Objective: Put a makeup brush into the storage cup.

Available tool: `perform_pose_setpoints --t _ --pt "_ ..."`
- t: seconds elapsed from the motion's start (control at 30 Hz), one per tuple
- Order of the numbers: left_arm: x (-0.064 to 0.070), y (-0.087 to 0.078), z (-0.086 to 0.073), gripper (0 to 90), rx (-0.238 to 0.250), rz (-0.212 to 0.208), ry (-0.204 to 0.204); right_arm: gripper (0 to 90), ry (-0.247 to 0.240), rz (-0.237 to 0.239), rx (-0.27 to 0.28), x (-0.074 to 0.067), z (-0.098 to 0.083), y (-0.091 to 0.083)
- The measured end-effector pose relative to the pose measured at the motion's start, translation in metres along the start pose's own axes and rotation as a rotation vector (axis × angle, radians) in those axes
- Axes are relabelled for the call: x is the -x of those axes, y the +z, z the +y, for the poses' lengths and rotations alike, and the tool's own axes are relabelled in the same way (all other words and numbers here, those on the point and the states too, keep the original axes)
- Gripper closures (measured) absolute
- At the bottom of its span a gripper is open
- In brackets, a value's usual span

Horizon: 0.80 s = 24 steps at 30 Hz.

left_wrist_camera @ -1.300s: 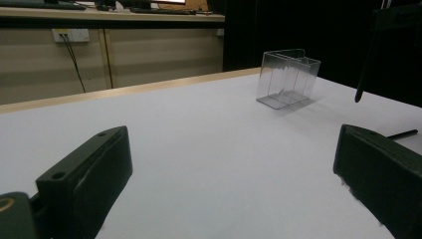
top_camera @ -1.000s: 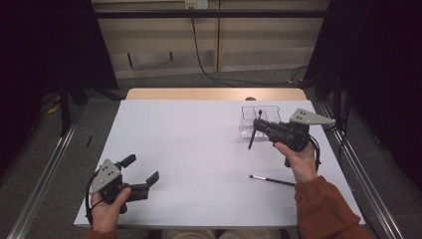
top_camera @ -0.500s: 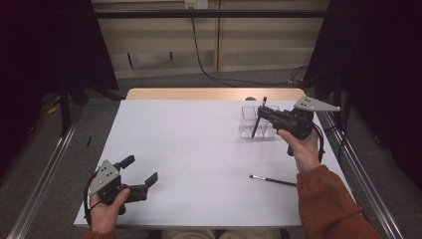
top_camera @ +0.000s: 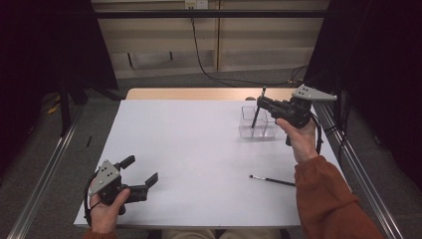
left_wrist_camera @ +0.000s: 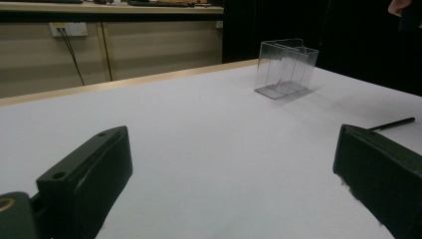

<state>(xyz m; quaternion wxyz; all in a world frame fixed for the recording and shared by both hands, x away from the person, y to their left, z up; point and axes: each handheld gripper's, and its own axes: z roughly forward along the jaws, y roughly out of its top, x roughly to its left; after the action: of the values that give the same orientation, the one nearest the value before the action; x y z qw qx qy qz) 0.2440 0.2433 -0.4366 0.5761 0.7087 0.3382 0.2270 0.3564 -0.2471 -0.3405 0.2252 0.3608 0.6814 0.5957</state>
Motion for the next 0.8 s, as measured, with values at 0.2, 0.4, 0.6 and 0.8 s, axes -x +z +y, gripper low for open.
perform_pose_setpoints --t 0.2,0.4,0.6,0.8 --pt "0.0 0.001 0.0 2.1 -0.006 -0.005 0.009 84.1 -0.012 -0.014 0.002 0.004 0.007 0.007" --pt "0.0 0.001 0.0 2.1 -0.01 -0.004 0.01 84.1 -0.012 -0.026 0.008 0.007 0.011 0.014" --pt "0.0 0.0 -0.001 2.4 -0.012 -0.005 0.011 84.1 -0.001 -0.045 0.013 0.01 0.012 0.022" --pt "0.0 0.0 -0.001 2.4 -0.014 -0.006 0.013 84.1 -0.004 -0.063 0.01 0.013 0.012 0.031"
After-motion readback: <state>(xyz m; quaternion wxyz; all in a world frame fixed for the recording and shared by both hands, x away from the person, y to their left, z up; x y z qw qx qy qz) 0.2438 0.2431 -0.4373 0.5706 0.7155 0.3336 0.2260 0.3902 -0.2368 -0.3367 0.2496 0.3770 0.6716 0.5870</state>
